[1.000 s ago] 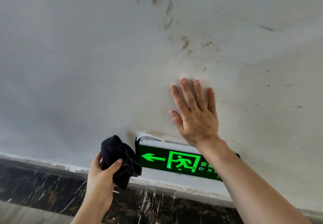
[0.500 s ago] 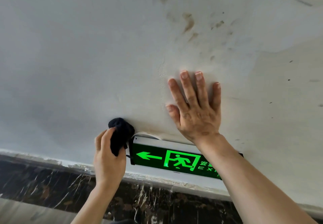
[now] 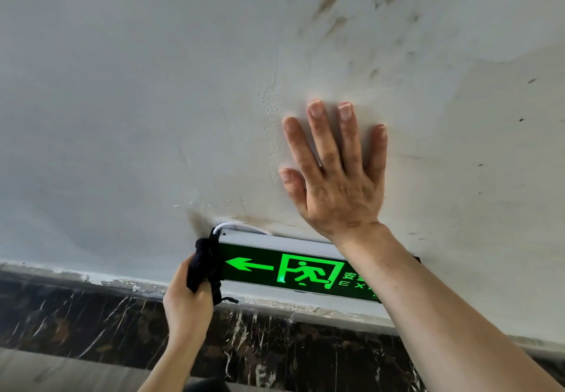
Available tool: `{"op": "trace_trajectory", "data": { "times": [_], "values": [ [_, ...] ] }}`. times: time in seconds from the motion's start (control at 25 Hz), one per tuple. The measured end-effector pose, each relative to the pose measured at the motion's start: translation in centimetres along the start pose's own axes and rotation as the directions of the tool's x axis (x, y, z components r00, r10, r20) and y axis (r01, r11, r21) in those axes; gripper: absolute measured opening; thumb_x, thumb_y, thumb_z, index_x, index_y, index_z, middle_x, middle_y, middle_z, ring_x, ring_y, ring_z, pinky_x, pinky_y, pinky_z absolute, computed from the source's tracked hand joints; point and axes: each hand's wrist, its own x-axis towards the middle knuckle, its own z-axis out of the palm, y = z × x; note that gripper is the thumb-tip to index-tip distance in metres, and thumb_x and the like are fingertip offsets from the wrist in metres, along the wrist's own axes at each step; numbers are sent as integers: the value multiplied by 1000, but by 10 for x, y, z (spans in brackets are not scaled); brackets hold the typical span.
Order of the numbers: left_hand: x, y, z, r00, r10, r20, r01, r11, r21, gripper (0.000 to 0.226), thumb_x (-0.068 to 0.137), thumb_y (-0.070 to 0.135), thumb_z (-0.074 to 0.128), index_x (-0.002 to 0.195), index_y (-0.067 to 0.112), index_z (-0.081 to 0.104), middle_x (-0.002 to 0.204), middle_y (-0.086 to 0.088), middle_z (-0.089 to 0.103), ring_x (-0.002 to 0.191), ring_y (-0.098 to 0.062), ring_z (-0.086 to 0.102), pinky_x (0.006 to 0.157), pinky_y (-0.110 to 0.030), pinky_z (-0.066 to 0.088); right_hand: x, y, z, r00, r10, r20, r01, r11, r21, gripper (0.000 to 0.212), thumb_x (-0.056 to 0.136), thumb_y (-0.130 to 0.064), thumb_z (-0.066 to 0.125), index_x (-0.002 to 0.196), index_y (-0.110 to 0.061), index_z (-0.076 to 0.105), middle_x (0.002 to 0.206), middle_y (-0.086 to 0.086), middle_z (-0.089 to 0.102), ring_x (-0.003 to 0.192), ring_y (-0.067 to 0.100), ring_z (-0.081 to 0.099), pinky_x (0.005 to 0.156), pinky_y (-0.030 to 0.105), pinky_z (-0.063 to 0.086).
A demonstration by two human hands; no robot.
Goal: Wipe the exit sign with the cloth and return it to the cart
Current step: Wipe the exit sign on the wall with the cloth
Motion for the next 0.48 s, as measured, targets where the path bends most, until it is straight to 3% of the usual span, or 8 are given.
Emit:
{"op": "trace_trajectory", "data": {
  "times": [0.28,0.4,0.48],
  "values": [
    [10,-26,3,993,-107,54,101,990,102,47,92,-13,55,121,21,68,86,9,68,80,-6,60,60,-20,44,0,0,1,1000,2,15,-2,1000,-1,65,91,-50,42,150,-27,26,150,-1,27,148,19,-7,117,50,3],
    [12,-34,3,981,-175,83,170,983,66,46,92,-11,55,108,30,67,81,6,70,76,-13,63,57,-26,45,-1,-1,0,1000,4,13,-4,1000,-7,65,91,-49,40,150,-27,25,151,-1,27,148,19,-6,116,50,4],
    [14,-38,5,948,-298,115,298,954,19,46,90,-15,53,103,28,67,82,-1,71,78,-21,65,59,-30,48,0,-1,0,1000,1,8,-1,1000,0,68,91,-49,41,151,-26,21,154,-2,23,148,19,-5,116,50,4]
  ]
}}
